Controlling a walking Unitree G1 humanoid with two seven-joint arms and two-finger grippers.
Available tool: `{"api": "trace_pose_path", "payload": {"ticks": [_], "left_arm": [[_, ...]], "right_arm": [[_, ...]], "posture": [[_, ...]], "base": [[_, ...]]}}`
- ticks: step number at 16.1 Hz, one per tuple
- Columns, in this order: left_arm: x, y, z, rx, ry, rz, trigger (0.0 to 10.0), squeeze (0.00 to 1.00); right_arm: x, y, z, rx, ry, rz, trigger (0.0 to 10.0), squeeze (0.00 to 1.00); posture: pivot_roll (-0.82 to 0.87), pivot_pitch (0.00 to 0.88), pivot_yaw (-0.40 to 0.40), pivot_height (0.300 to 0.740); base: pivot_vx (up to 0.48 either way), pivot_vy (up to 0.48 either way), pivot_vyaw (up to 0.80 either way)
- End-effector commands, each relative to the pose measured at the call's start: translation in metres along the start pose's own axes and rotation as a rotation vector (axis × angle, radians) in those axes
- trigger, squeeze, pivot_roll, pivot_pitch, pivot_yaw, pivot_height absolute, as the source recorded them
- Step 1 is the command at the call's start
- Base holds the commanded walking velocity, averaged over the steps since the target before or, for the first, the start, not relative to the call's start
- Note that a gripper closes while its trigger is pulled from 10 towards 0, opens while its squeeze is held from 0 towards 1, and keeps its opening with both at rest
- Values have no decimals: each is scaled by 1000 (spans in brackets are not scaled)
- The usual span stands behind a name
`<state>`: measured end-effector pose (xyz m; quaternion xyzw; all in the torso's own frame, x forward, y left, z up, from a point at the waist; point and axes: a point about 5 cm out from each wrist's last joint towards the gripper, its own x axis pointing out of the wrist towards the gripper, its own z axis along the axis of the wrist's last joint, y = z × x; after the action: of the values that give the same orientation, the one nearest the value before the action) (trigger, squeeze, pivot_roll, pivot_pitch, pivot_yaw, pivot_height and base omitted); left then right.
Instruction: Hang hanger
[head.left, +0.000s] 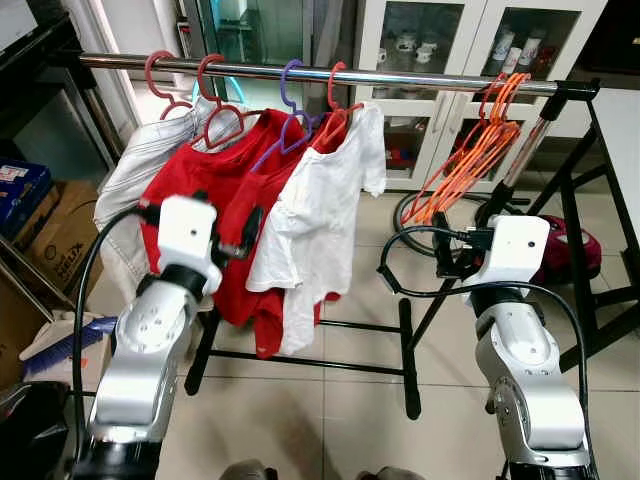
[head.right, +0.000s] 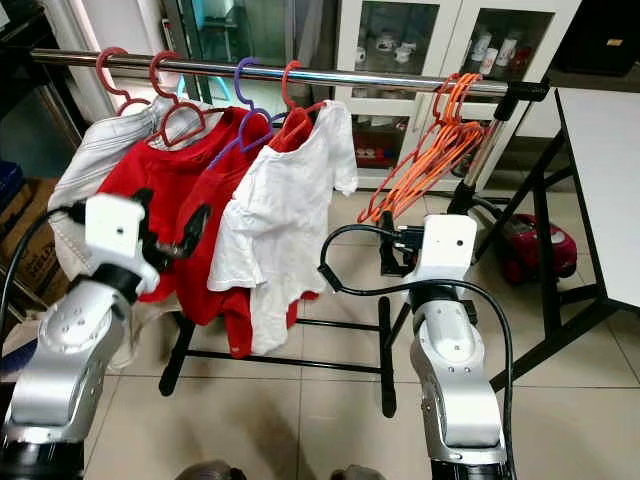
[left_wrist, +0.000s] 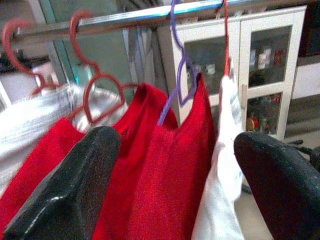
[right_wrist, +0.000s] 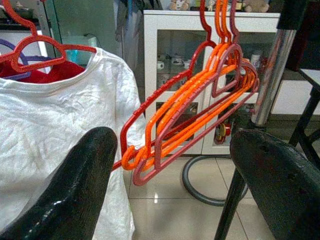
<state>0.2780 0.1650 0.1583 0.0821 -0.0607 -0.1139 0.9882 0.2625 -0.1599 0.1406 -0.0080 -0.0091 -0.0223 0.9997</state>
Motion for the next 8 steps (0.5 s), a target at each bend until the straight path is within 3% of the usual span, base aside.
{"api": "trace_pose_path", "payload": {"ticks": [1,2,3,4,6,8], "left_arm": [[3,0,0,21,-2,-15,10000,0],[4,-1,1,32,-5,-26,10000,0],[6,-2,1,11,-7,-29,10000,0],[9,-3,1,-28,-5,-33,10000,1000],[15,-13,4,-26,-25,-84,10000,1000],[16,-12,6,-45,-36,-74,10000,1000]], "right_arm": [[-2,-2,4,9,-20,-12,10000,0],[-4,-3,5,12,-25,-13,10000,86],[-4,-3,6,29,-24,-5,10000,1000],[-5,-5,7,24,-30,-12,10000,1000],[-5,-14,10,37,-46,-70,10000,1000],[-4,-12,11,39,-47,-59,10000,1000]], "posture": [[2,0,28,740],[-4,0,33,740],[-12,0,43,740],[-25,0,58,740],[-34,0,54,740],[-43,0,53,740]], "base": [[0,0,0],[0,0,0],[0,0,0],[0,0,0],[0,0,0],[0,0,0]]}}
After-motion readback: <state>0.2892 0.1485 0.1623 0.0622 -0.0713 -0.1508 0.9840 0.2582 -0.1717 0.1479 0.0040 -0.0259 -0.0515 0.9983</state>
